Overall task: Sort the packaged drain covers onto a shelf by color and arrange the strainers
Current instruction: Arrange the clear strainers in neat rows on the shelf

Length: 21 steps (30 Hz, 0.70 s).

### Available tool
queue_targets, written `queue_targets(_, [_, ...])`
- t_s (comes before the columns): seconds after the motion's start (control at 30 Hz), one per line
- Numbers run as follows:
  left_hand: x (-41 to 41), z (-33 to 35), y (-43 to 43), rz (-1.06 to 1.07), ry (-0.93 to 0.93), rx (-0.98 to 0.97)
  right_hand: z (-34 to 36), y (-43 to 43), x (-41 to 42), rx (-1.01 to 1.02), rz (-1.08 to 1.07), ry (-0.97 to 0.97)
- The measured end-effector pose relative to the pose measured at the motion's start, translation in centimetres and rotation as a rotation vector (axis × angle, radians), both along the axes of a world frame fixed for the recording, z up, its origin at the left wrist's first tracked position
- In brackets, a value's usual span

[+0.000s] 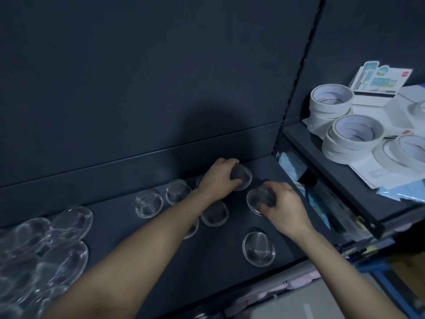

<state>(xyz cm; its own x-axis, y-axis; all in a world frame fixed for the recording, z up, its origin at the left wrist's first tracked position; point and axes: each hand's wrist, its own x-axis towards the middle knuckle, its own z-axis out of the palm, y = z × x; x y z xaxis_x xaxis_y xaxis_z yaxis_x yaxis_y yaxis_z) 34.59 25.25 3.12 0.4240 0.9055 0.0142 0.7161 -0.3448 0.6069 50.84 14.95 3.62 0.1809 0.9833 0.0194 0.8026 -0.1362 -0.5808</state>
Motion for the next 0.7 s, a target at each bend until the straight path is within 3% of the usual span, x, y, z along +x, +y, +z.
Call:
queue_targets(0.3, [-10.2,2.3,-7.0,0.194,-0.048,0.036,1.5,-2.2,-5.1,-0.001,0.196,0.078])
queue_targets(0.7, [-18.7,-0.6,-16.9,0.181,-0.040,-0.016,-2.4,-6.0,-12.2,-0.060,0.506,-0.109])
